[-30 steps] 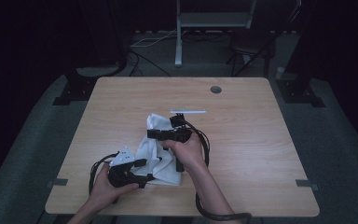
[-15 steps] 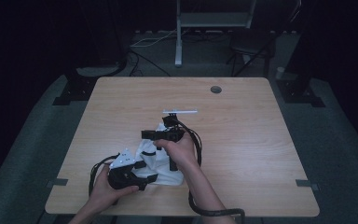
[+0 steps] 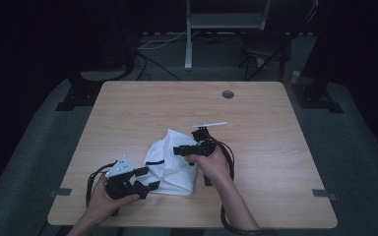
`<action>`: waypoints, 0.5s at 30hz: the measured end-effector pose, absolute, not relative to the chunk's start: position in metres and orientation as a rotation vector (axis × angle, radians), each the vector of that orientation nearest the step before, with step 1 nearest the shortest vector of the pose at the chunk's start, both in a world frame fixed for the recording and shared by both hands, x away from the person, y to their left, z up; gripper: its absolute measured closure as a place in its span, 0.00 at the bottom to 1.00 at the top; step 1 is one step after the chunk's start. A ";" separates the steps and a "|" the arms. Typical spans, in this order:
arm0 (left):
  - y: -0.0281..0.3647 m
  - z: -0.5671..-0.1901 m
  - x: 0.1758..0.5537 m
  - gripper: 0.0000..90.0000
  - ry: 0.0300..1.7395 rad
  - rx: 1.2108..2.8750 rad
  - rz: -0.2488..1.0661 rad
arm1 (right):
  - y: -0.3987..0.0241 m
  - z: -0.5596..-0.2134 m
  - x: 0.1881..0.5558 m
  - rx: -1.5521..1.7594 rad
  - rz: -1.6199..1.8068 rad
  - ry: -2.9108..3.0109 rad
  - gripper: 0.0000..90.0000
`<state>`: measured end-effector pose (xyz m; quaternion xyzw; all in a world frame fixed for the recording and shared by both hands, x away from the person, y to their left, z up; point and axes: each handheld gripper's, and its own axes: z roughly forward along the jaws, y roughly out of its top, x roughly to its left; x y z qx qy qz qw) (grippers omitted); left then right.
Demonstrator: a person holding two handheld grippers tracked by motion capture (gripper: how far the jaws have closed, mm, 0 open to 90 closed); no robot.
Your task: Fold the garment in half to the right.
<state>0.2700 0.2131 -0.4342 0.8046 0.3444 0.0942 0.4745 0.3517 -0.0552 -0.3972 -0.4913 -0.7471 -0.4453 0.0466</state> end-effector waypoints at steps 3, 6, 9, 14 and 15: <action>0.211 -0.435 0.270 0.33 0.840 1.971 0.229 | -0.061 -0.406 0.349 -1.502 -1.327 -2.283 0.74; 0.210 -0.434 0.270 0.33 0.833 1.972 0.228 | -0.065 -0.412 0.348 -1.508 -1.309 -2.291 0.73; 0.210 -0.432 0.269 0.33 0.831 1.968 0.232 | -0.068 -0.416 0.348 -1.526 -1.297 -2.292 0.73; 0.209 -0.432 0.269 0.33 0.829 1.968 0.236 | -0.067 -0.421 0.346 -1.503 -1.279 -2.302 0.81; 0.209 -0.432 0.269 0.33 0.829 1.968 0.235 | -0.066 -0.422 0.346 -1.498 -1.278 -2.304 0.84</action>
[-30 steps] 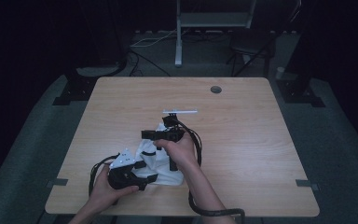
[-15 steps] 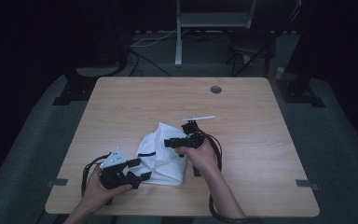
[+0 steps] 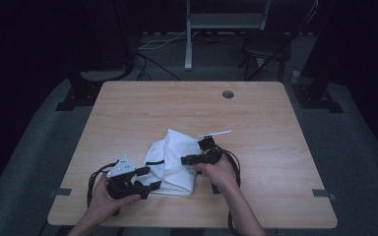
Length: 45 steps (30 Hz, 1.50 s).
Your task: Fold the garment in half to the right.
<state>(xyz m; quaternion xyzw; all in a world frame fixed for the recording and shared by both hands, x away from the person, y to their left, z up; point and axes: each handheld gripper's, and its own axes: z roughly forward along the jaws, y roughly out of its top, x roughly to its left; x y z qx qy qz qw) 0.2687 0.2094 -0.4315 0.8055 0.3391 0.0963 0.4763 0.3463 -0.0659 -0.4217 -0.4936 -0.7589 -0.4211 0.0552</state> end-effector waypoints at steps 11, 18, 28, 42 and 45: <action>0.211 -0.430 0.265 0.33 0.812 1.969 0.233 | -0.056 -0.420 0.346 -1.448 -1.331 -2.241 0.96; 0.208 -0.430 0.263 0.33 0.801 1.969 0.231 | -0.040 -0.412 0.348 -1.404 -1.359 -2.244 0.97; 0.205 -0.431 0.261 0.33 0.785 1.982 0.226 | -0.004 -0.410 0.349 -1.335 -1.350 -2.266 0.97; 0.210 -0.423 0.254 0.33 0.769 1.953 0.229 | 0.009 -0.393 0.346 -1.190 -1.436 -2.238 0.87; 0.214 -0.420 0.255 0.33 0.777 1.941 0.240 | 0.005 -0.385 0.347 -1.230 -1.440 -2.278 0.82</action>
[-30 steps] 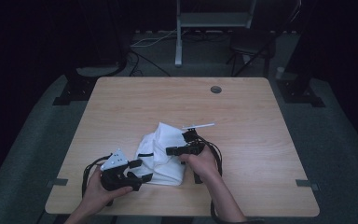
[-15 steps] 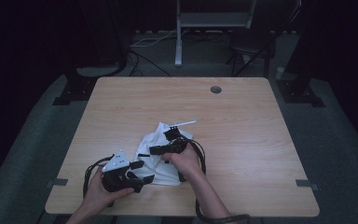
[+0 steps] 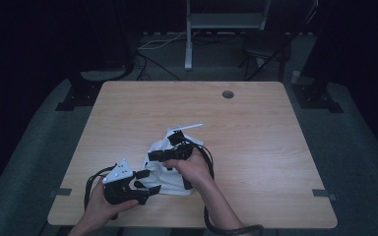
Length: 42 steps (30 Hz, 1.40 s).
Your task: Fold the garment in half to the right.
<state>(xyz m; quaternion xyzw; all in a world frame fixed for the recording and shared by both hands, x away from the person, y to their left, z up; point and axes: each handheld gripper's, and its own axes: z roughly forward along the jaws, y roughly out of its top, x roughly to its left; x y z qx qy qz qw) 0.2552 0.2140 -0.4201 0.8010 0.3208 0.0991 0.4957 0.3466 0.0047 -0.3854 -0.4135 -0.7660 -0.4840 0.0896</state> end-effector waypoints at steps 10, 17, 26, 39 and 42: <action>0.234 -0.417 0.286 0.33 0.882 1.909 0.287 | -0.024 -0.409 0.356 -1.463 -1.314 -2.329 0.70; 0.220 -0.425 0.304 0.33 0.883 1.984 0.247 | -0.039 -0.403 0.351 -1.479 -1.365 -2.331 0.59; 0.212 -0.428 0.310 0.52 0.904 2.012 0.223 | -0.062 -0.398 0.341 -1.498 -1.419 -2.385 0.45; 0.217 -0.428 0.303 0.92 0.902 1.994 0.241 | -0.085 -0.404 0.338 -1.578 -1.436 -2.379 0.30; 0.219 -0.420 0.292 0.92 0.879 1.966 0.288 | -0.088 -0.406 0.338 -1.588 -1.429 -2.390 0.28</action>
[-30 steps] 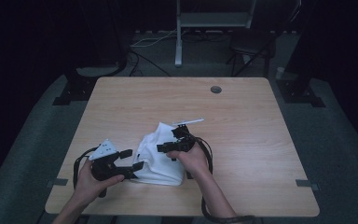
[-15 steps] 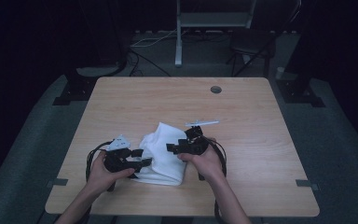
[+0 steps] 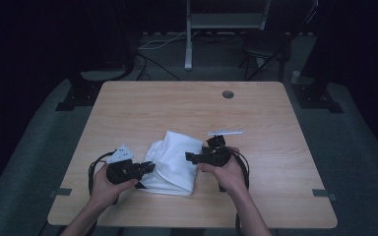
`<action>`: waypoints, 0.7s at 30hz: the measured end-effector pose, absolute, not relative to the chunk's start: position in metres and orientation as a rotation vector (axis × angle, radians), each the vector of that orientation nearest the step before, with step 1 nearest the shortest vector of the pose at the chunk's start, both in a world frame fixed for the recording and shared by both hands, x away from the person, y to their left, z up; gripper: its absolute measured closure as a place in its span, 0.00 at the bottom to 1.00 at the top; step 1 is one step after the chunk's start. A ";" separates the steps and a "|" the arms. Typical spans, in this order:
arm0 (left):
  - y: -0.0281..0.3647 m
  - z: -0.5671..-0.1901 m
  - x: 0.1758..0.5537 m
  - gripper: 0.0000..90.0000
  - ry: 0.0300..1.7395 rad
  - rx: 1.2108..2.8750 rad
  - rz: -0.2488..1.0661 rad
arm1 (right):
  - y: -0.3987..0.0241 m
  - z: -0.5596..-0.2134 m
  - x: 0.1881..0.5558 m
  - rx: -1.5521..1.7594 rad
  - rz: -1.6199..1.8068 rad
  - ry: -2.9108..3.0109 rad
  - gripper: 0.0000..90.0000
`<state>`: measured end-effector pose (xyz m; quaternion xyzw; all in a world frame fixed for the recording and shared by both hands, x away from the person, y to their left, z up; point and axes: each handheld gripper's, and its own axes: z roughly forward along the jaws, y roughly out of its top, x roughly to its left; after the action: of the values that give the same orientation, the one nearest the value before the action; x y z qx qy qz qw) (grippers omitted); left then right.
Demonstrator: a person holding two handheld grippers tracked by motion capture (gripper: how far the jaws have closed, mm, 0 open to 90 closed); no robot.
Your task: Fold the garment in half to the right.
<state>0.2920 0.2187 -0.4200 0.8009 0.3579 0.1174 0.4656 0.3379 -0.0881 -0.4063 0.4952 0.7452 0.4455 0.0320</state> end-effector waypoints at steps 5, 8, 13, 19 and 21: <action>0.219 -0.414 0.278 0.92 0.832 1.988 0.317 | -0.090 -0.408 0.338 1.522 1.358 2.296 0.27; 0.220 -0.417 0.267 0.92 0.807 2.019 0.323 | -0.090 -0.410 0.338 1.525 1.345 2.297 0.27; 0.229 -0.424 0.253 0.92 0.815 2.027 0.342 | -0.091 -0.411 0.340 1.530 1.340 2.286 0.26; 0.235 -0.424 0.243 0.92 0.817 2.027 0.326 | -0.090 -0.407 0.341 1.525 1.333 2.280 0.26; 0.236 -0.425 0.242 0.92 0.813 2.025 0.315 | -0.088 -0.406 0.342 1.511 1.349 2.277 0.26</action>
<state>0.2424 0.2357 -0.4253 0.8196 0.3289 0.1276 0.4514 0.3421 -0.0877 -0.4059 0.4952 0.7464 0.4421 0.0471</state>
